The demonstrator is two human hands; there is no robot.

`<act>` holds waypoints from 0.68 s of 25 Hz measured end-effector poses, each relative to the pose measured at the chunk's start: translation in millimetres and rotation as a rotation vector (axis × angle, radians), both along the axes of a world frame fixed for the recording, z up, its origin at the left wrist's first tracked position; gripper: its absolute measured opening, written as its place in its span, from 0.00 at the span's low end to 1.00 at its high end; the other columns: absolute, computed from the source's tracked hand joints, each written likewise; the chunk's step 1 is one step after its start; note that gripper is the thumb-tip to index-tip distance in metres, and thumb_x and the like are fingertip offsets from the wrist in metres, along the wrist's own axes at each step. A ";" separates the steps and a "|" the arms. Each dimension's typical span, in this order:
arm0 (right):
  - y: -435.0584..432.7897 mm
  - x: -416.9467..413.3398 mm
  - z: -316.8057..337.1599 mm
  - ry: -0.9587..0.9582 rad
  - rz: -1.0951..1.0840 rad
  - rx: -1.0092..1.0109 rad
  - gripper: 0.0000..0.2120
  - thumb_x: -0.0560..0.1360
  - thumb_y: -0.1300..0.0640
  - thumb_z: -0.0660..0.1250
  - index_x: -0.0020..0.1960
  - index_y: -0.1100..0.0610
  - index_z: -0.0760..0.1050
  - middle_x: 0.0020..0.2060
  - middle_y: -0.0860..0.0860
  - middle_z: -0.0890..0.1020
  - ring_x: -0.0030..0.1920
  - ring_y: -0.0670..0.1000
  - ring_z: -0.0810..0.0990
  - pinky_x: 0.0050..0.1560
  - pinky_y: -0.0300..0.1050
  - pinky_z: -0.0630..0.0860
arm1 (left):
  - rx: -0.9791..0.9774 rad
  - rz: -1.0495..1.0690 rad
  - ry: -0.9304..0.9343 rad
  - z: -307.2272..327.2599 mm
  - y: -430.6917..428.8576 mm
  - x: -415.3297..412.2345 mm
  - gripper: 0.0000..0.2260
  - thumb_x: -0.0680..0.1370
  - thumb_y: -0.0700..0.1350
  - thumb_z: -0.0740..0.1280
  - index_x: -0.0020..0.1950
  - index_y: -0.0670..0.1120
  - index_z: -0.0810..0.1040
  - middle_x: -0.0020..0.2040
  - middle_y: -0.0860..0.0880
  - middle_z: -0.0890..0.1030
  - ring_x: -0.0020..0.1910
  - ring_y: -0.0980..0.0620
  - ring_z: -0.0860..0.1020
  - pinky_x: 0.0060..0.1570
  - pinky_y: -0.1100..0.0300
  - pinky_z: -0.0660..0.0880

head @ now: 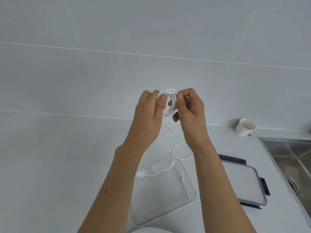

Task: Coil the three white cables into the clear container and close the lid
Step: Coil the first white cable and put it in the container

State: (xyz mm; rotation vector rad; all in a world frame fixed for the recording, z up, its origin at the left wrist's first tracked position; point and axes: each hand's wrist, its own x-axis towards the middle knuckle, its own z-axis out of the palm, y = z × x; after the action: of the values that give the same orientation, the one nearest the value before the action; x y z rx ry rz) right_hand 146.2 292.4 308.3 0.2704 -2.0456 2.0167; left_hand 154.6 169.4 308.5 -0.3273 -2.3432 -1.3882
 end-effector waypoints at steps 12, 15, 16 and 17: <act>1.5 3.8 6.9 0.021 0.044 0.113 0.07 0.81 0.62 0.63 0.45 0.57 0.75 0.37 0.49 0.82 0.36 0.46 0.78 0.36 0.40 0.74 | 0.124 0.026 -0.002 -5.8 -6.6 1.2 0.12 0.85 0.47 0.51 0.46 0.44 0.68 0.34 0.52 0.73 0.32 0.57 0.70 0.32 0.62 0.69; 10.5 2.5 8.7 0.002 0.020 0.218 0.07 0.81 0.60 0.65 0.44 0.54 0.77 0.33 0.39 0.77 0.35 0.42 0.72 0.39 0.35 0.69 | 0.136 -0.005 -0.050 -5.5 -9.2 2.3 0.13 0.85 0.48 0.51 0.46 0.45 0.69 0.35 0.52 0.73 0.32 0.58 0.70 0.35 0.56 0.72; 14.0 2.6 8.9 -0.012 0.015 0.253 0.07 0.81 0.59 0.65 0.43 0.54 0.77 0.32 0.39 0.77 0.34 0.43 0.71 0.38 0.35 0.68 | 0.140 -0.023 -0.071 -5.3 -9.7 2.8 0.13 0.85 0.48 0.51 0.46 0.45 0.69 0.35 0.52 0.73 0.33 0.57 0.70 0.36 0.55 0.72; 16.9 2.9 8.6 -0.029 0.015 0.286 0.08 0.80 0.58 0.65 0.43 0.54 0.77 0.32 0.40 0.77 0.32 0.45 0.71 0.36 0.36 0.68 | 0.148 -0.040 -0.093 -4.9 -9.6 3.3 0.14 0.85 0.49 0.51 0.45 0.46 0.69 0.36 0.53 0.73 0.33 0.56 0.70 0.37 0.55 0.73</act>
State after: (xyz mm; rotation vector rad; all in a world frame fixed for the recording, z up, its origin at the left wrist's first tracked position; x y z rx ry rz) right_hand 149.1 309.3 316.9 0.3119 -2.3552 1.7409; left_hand 157.9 159.7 303.6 -0.2743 -2.3010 -1.6180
